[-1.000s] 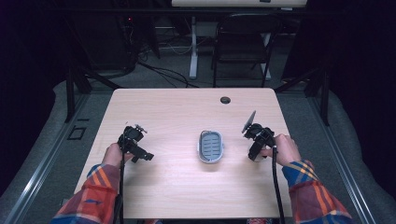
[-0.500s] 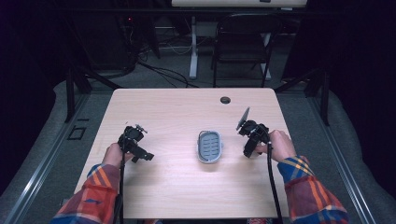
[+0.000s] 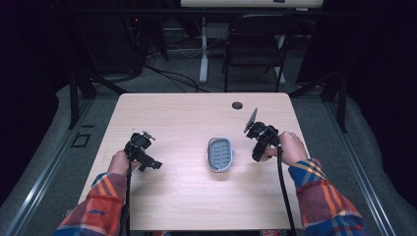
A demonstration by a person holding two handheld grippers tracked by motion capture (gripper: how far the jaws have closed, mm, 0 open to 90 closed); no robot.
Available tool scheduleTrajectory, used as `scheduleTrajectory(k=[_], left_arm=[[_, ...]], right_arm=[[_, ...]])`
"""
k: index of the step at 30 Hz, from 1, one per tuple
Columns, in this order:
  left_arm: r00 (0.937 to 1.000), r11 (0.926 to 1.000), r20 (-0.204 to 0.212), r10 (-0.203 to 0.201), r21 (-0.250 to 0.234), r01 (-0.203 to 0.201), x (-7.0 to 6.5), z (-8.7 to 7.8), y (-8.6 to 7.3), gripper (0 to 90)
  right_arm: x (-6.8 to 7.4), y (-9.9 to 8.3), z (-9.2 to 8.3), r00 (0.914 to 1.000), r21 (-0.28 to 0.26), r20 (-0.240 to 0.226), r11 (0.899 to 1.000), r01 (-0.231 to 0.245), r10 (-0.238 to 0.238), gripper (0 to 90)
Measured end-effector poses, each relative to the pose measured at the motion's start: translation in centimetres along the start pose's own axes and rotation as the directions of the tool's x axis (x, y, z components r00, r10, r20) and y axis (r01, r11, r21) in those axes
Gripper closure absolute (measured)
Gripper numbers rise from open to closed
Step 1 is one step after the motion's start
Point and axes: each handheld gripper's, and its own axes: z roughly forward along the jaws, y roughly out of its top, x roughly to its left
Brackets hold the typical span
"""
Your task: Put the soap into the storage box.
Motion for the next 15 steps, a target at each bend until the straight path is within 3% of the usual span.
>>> scheduleTrajectory(k=[15], left_arm=[[1.0, 1.0, 0.003, 0.001, 0.0, -0.001, 0.0, 0.0, 0.0, 0.0]], right_arm=[[0.5, 1.7, -0.5, 0.9996, 0.005, 0.003, 1.0, 0.029, -0.029, 24.5]])
